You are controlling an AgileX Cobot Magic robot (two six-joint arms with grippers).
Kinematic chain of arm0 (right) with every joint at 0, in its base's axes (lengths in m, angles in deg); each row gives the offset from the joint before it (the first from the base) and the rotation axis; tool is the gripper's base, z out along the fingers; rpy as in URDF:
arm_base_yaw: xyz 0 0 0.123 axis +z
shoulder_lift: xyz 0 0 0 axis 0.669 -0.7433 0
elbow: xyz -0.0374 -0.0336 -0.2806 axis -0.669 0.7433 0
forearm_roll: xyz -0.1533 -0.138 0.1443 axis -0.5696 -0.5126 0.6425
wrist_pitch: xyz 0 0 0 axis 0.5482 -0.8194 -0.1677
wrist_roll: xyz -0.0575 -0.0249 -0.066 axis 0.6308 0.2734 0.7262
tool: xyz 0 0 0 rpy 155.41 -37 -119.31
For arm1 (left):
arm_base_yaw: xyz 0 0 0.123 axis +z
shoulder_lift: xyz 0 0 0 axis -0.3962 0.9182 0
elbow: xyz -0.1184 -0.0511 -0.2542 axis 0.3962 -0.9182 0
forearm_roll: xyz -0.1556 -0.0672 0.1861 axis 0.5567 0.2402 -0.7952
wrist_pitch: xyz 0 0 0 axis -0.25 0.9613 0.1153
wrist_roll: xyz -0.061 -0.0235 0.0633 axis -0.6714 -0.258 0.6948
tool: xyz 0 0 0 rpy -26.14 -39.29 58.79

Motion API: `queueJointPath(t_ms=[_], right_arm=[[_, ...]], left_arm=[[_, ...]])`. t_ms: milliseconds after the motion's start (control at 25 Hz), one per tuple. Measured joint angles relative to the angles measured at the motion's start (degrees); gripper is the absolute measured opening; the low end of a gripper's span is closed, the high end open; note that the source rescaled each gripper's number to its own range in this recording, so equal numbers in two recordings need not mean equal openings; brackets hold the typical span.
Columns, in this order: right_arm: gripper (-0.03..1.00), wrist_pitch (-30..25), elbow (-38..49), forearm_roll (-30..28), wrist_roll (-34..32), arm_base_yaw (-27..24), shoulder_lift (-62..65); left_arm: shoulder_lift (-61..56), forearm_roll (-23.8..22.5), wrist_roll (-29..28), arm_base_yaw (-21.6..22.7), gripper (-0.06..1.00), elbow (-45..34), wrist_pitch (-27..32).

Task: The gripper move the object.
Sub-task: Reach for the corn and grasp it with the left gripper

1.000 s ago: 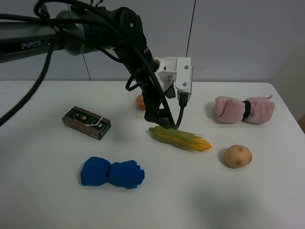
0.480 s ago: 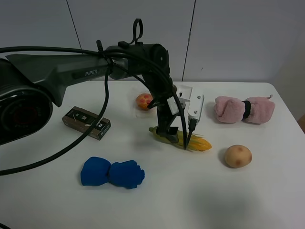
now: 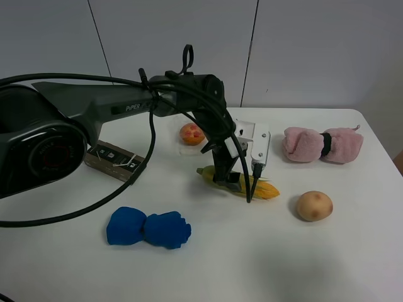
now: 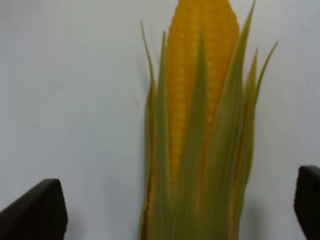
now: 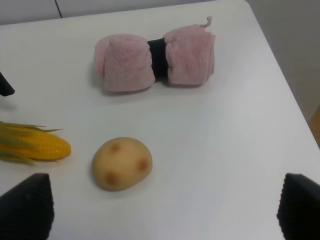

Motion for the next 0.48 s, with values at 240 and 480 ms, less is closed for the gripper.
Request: queueJointPath(t_ms=[240, 480], right_arm=[[1.00, 0.0, 0.0, 0.0, 0.0, 0.0, 0.0], [1.00, 0.0, 0.0, 0.0, 0.0, 0.0, 0.0]], left_arm=[[2.0, 0.3, 0.0, 0.0, 0.82, 0.0, 0.5], [2.5, 0.3, 0.7, 0.0, 0.82, 0.0, 0.3]])
